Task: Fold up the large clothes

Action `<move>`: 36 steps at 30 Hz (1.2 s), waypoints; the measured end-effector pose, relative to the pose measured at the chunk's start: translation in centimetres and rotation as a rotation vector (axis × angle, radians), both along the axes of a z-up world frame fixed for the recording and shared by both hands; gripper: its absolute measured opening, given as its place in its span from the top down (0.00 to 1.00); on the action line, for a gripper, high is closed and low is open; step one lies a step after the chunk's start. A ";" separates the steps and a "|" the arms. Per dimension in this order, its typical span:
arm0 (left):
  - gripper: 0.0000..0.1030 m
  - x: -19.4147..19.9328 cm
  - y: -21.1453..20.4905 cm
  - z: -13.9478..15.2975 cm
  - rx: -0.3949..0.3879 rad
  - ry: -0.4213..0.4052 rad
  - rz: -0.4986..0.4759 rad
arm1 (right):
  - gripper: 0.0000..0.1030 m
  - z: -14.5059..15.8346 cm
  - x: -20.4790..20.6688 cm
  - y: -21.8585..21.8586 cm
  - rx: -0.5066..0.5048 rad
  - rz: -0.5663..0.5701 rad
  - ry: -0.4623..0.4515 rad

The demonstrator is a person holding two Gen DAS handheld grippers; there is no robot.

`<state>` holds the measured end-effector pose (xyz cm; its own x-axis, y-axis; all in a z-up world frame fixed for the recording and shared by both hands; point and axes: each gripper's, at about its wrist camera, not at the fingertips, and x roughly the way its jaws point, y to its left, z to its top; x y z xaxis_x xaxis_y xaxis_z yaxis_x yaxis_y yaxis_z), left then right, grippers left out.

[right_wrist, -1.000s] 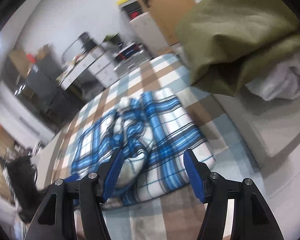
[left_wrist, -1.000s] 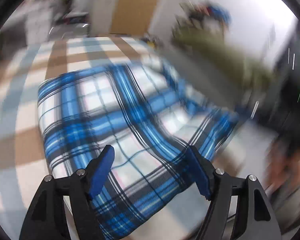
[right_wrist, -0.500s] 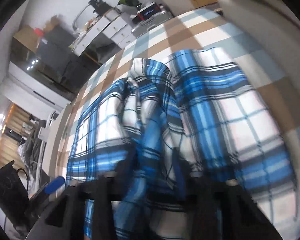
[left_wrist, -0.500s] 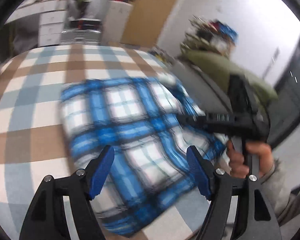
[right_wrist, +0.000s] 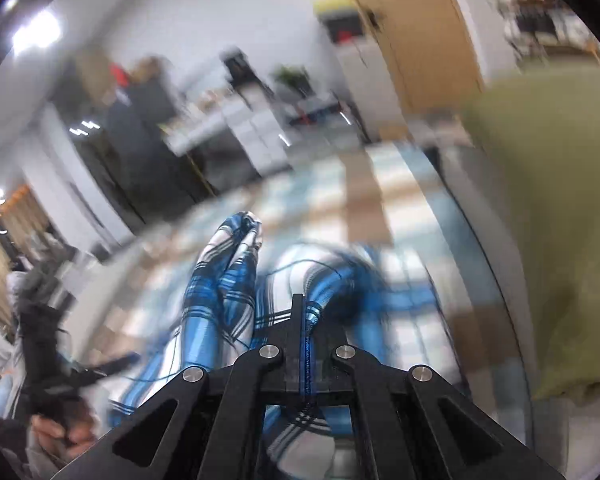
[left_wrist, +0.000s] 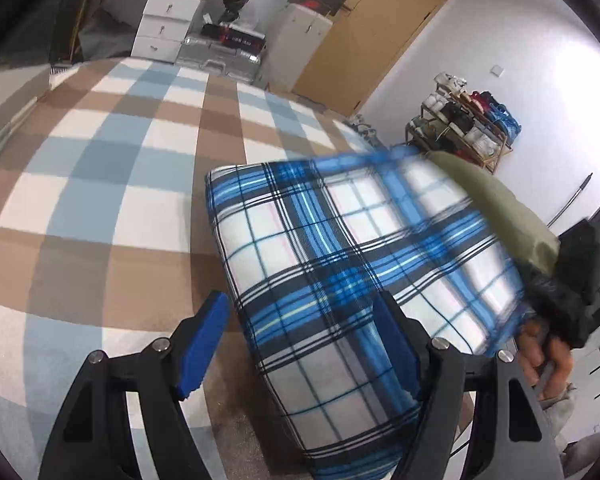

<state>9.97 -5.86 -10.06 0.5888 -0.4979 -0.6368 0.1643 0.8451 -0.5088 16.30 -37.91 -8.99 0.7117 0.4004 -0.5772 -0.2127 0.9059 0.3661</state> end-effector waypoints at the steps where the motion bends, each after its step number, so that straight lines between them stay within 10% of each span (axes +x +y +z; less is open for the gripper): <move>1: 0.32 0.1 -0.3 -0.2 0.007 0.012 -0.005 | 0.86 -1.6 1.0 0.4 -0.086 -0.026 0.083; 7: 0.32 -0.2 -0.6 -0.6 0.034 0.050 -0.048 | 0.56 -3.7 0.9 -0.1 -0.110 -0.032 0.182; 18: 0.32 -1.5 -5.4 1.8 0.077 -0.066 -0.278 | 0.52 -1.0 -2.9 -1.2 0.000 -0.060 0.081; 24: 0.32 -3.8 -9.4 -0.7 0.404 -0.106 -0.364 | 0.52 -1.1 -2.7 -0.1 0.029 0.034 0.094; 31: 0.32 -3.6 -5.5 1.4 0.179 -0.082 -0.328 | 0.46 -2.0 3.2 4.7 0.058 0.166 0.187; 34: 0.32 -3.8 -3.0 2.8 0.095 -0.101 -0.270 | 0.89 -3.6 5.6 6.7 0.042 0.186 0.268; 36: 0.32 -3.8 -1.5 3.7 0.048 -0.121 -0.232 | 0.93 -1.3 4.1 7.2 0.022 0.199 0.146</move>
<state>6.15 -7.34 -6.41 0.5355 -0.5994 -0.5949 0.4136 0.8003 -0.4341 20.44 -30.71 -10.25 0.5274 0.5384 -0.6573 -0.3300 0.8427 0.4255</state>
